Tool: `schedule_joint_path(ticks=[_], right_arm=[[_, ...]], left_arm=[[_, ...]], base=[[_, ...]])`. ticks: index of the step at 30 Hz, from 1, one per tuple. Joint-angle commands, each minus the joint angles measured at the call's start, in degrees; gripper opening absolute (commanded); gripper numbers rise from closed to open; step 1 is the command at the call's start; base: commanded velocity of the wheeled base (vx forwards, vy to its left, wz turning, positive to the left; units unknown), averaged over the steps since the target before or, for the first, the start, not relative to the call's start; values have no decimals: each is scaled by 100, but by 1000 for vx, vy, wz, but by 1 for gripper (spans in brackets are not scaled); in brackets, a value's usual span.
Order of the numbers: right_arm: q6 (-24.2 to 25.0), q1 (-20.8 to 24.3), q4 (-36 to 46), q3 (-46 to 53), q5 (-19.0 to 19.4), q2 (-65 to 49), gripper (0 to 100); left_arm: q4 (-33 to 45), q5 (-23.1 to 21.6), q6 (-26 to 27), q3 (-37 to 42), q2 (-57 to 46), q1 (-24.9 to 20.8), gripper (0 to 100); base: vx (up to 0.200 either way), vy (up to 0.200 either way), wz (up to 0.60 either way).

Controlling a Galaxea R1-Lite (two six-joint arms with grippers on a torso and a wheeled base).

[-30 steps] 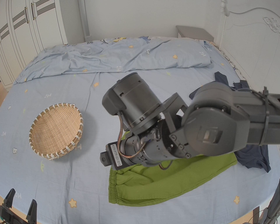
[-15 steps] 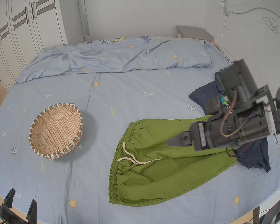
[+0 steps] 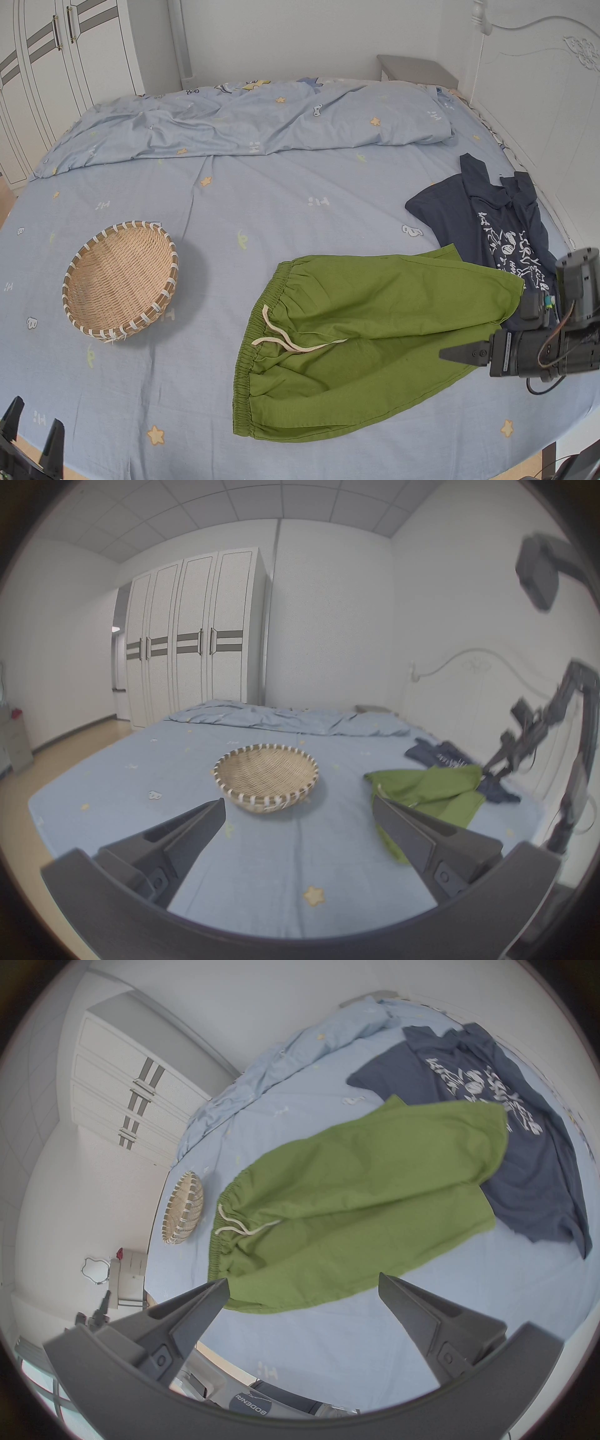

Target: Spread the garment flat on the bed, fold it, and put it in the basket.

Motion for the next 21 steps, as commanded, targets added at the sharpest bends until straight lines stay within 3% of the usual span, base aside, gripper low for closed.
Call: schedule_joint_path(ticks=[1, 2, 4, 6, 7, 12, 16, 18, 19, 21], right_arm=[[250, -631, -1284, 1435, 311, -590, 100], [241, -640, -1284, 1426, 320, -581, 100], [206, -658, -1355, 1312, 294, -528, 100], [206, -658, -1372, 1259, 294, -519, 100], [197, -693, -1346, 1022, 311, -502, 100], [-164, -1036, -1346, 441, 338, -185, 100], [-295, -1124, -1364, 222, 355, -45, 100], [-295, -1124, -1364, 222, 355, -45, 100], [-331, -1062, -1355, 116, 364, -18, 100], [-383, -1053, -1355, 81, 373, 52, 100]], left_arm=[[1144, -751, -1245, -2549, 1644, -628, 100], [1232, -830, -1263, -2584, 1732, -646, 100], [1548, -1525, -1412, -2698, 2778, -830, 100], [1557, -1674, -1491, -2698, 3024, -883, 100], [1452, -2228, -1799, -2681, 4035, -1076, 100], [1267, -3247, -1860, -2514, 5775, -1876, 100], [819, -3441, -1799, -2593, 7331, -2245, 100], [819, -3441, -1799, -2593, 7331, -2245, 100], [72, -3379, -1763, -2812, 8553, -2237, 100], [-148, -3361, -1772, -3015, 9027, -2219, 100]], base=[[0, 0, 0], [0, 0, 0], [0, 0, 0], [0, 0, 0], [0, 0, 0], [0, 0, 0], [0, 0, 0], [0, 0, 0], [0, 0, 0], [0, 0, 0]])
